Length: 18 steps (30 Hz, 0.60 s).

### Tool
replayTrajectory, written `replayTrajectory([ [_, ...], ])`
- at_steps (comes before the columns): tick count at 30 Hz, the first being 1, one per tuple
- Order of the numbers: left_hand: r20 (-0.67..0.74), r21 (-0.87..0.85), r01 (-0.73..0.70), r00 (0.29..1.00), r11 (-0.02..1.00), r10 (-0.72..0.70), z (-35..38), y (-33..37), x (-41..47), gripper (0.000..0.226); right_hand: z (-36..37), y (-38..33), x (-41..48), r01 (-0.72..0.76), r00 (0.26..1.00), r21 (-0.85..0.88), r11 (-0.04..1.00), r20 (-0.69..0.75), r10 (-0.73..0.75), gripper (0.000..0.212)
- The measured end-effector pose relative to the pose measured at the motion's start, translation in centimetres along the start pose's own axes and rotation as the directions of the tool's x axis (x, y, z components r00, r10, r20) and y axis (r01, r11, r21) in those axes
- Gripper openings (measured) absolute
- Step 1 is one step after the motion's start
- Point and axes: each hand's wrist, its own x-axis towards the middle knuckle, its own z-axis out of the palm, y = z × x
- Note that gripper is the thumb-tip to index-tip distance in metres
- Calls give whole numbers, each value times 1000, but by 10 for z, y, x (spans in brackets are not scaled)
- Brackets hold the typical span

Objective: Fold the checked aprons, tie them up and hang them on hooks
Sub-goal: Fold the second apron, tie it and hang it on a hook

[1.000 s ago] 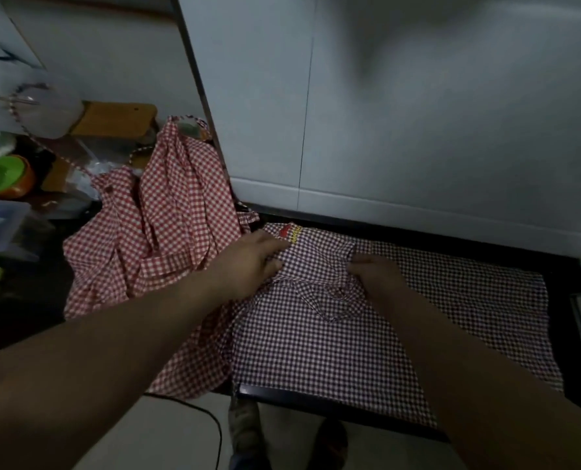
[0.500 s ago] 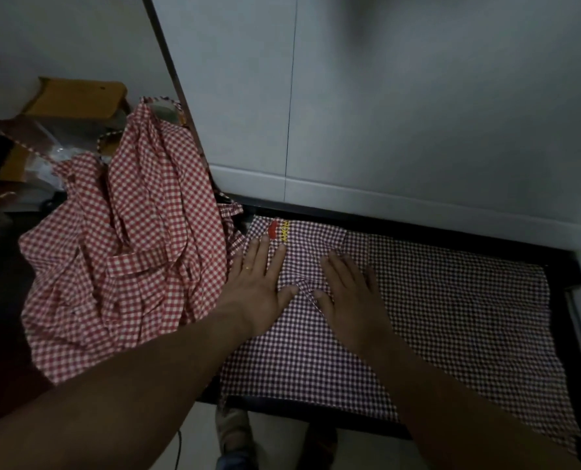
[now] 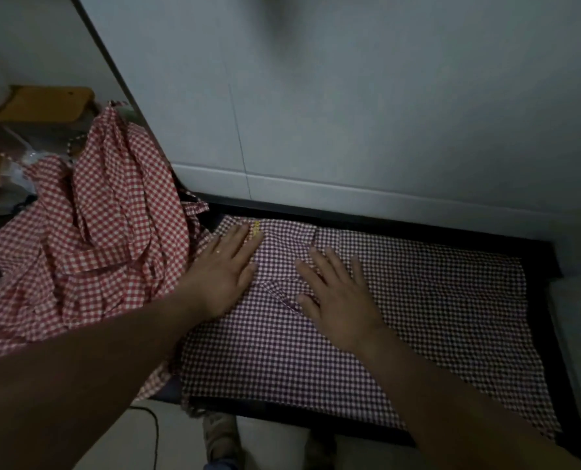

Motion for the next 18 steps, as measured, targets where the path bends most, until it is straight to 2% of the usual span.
replayTrajectory([
  [1,37,34,11,999,999,-13,6,0,0,67,6,6,-3,-13,1000,22,1000,15,13,65],
  [6,32,69,125,991,990,-128,9,14,4,73,14,9,-5,-52,998,78,996,32,49,66],
  [9,-94,114,75,994,991,-65,-8,18,16,64,6,8,-4,-36,998,81,996,-42,39,66],
  [13,-24,247,-94,994,965,103,2,23,39,61,8,6,7,80,989,41,996,-129,-74,60],
  [18,41,184,-29,999,983,22,20,31,36,68,18,15,4,51,998,89,995,-51,-46,61],
])
